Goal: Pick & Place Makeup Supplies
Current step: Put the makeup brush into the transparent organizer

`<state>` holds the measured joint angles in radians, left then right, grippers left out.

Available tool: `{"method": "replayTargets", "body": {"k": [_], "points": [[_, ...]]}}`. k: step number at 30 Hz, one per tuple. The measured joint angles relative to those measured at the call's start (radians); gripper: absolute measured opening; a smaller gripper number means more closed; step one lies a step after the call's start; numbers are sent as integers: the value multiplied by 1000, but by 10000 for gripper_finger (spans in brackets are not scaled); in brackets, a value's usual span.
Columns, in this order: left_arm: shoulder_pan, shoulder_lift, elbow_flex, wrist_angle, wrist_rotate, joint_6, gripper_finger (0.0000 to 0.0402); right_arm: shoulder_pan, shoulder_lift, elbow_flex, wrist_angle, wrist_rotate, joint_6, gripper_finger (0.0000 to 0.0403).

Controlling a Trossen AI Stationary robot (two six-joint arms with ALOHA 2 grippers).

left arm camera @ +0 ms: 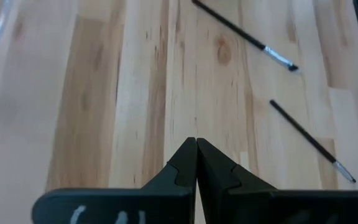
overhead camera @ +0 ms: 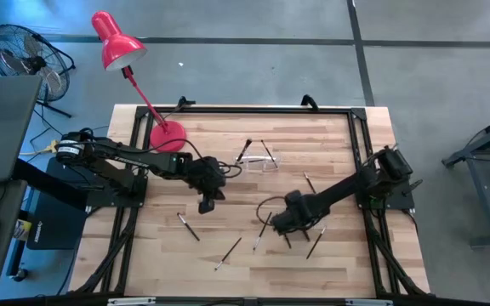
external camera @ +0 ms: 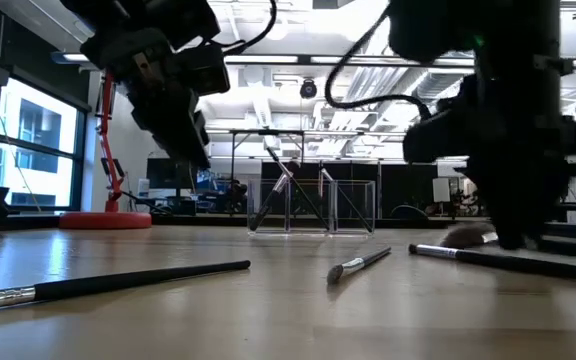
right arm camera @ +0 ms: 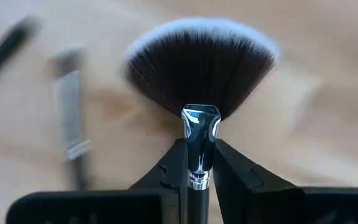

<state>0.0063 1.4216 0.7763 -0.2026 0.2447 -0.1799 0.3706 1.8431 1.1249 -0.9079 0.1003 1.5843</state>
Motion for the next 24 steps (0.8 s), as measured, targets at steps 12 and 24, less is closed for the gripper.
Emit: {"method": "replayTargets", "body": {"k": [12,24], "points": [[0,0,0,156,-162,-8,0,-144,-279,4,-93,328,-332,47],[0,0,38,223,-306,-114,0,-439,-568,-143,243,421,-981,44]]}}
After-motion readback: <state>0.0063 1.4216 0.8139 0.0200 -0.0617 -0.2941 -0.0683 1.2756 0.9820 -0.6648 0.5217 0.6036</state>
